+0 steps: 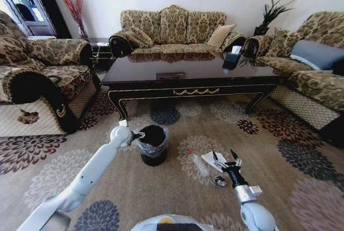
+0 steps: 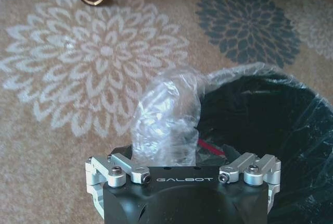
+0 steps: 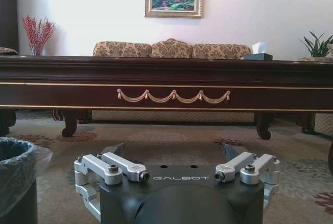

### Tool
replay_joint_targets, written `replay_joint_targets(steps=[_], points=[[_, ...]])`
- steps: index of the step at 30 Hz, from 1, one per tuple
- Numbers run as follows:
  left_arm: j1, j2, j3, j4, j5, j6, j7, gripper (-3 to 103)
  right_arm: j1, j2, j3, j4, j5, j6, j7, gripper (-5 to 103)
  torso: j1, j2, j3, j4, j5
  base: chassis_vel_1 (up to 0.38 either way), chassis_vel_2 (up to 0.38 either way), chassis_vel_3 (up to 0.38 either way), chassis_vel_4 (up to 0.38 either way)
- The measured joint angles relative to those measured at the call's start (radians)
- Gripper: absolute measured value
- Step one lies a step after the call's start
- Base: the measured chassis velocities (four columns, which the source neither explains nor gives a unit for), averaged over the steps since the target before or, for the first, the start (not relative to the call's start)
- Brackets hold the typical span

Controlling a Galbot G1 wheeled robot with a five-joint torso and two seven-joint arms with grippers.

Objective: Move to the front of the table and pick up the trash from the floor, then place it into the trash bin.

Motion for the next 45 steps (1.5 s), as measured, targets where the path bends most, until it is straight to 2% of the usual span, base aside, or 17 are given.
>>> replay_joint_targets(steps=[6,8,10,14,17,18,19,22,23,25,28,29,33,36,45], points=[[-0.033,-0.039,0.014,0.066,0.003,-0.001,-0.009,95,0.003,-0.003,0.003,-0.002,0.005,0.0,0.001,100,0.0,0.0,0.0,-0.0002,0.0001,0.0,0.0,0.0,0.0],[-0.039,-0.046,0.016,0.083,0.003,-0.001,-0.011,92,0.002,-0.001,0.002,-0.002,0.004,0.0,0.002,100,0.0,0.0,0.0,-0.0001,0.0001,0.0,0.0,0.0,0.0],[-0.042,-0.053,0.019,0.103,0.001,-0.001,-0.013,81,0.002,0.0,0.002,-0.005,0.003,0.001,0.002,100,0.0,0.0,0.0,0.0,0.0,0.0,0.0,0.0,0.0],[-0.043,-0.056,0.027,0.119,-0.001,-0.001,-0.013,74,0.005,-0.001,0.003,-0.008,0.006,0.002,0.002,100,0.0,0.0,0.0,0.0,0.0,0.0,0.0,0.0,0.0],[-0.043,-0.057,0.029,0.124,0.001,-0.002,-0.013,57,0.011,-0.006,0.006,-0.01,0.012,0.002,0.002,100,0.0,0.0,0.0,0.0002,0.0003,0.0,0.0,0.0,0.0],[-0.043,-0.058,0.028,0.124,0.002,-0.002,-0.013,57,0.012,-0.008,0.006,-0.01,0.013,0.002,0.002,100,0.0,0.0,0.0,0.0002,0.0002,0.0,0.0,0.0,0.0],[-0.043,-0.058,0.027,0.124,0.003,-0.002,-0.013,52,0.012,-0.008,0.006,-0.011,0.013,0.002,0.002,100,0.0,0.0,0.0,0.0001,0.0001,0.0,0.0,0.0,0.0],[-0.042,-0.058,0.025,0.124,0.004,-0.002,-0.013,46,0.012,-0.007,0.005,-0.013,0.012,0.002,0.002,100,0.0,0.0,0.0,0.0,0.0,0.0,0.0,0.0,0.0],[-0.04,-0.057,0.023,0.122,0.004,-0.002,-0.013,35,0.012,-0.005,0.002,-0.014,0.01,0.002,0.002,100,0.0,0.0,0.0,-0.0001,0.0,0.0,0.0,0.0,0.0],[-0.039,-0.056,0.022,0.12,0.004,-0.002,-0.013,35,0.012,-0.004,0.0,-0.015,0.009,0.002,0.002,100,0.0,0.0,0.0,-0.0001,-0.0001,0.0,0.0,0.0,0.0],[-0.035,-0.05,0.021,0.115,0.006,-0.002,-0.014,19,0.013,-0.004,-0.003,-0.017,0.007,0.002,0.002,100,0.0,0.0,0.0,0.0,-0.0001,0.0,0.0,0.0,0.0],[-0.035,-0.05,0.021,0.115,0.006,-0.002,-0.014,19,0.013,-0.004,-0.003,-0.017,0.007,0.002,0.002,100,0.0,0.0,0.0,0.0,-0.0001,0.0,0.0,0.0,0.0],[-0.025,-0.043,0.013,0.096,0.006,0.0,-0.018,2,0.015,-0.005,-0.003,-0.018,0.007,0.002,0.002,100,0.0,0.0,0.0,0.0002,-0.0001,0.0,0.0,0.0,0.0],[-0.021,-0.041,0.011,0.083,0.002,0.0,-0.019,1,0.015,-0.006,-0.003,-0.019,0.007,0.002,0.002,100,0.0,0.0,0.0,-0.0006,-0.0007,0.0,0.0,0.0,0.0],[0.007,-0.003,0.006,0.045,-0.001,-0.001,-0.04,0,0.012,-0.014,0.0,-0.019,0.007,-0.001,0.002,100,0.0,0.0,0.0,0.0002,-0.0001,0.0,0.0,0.0,0.0]])
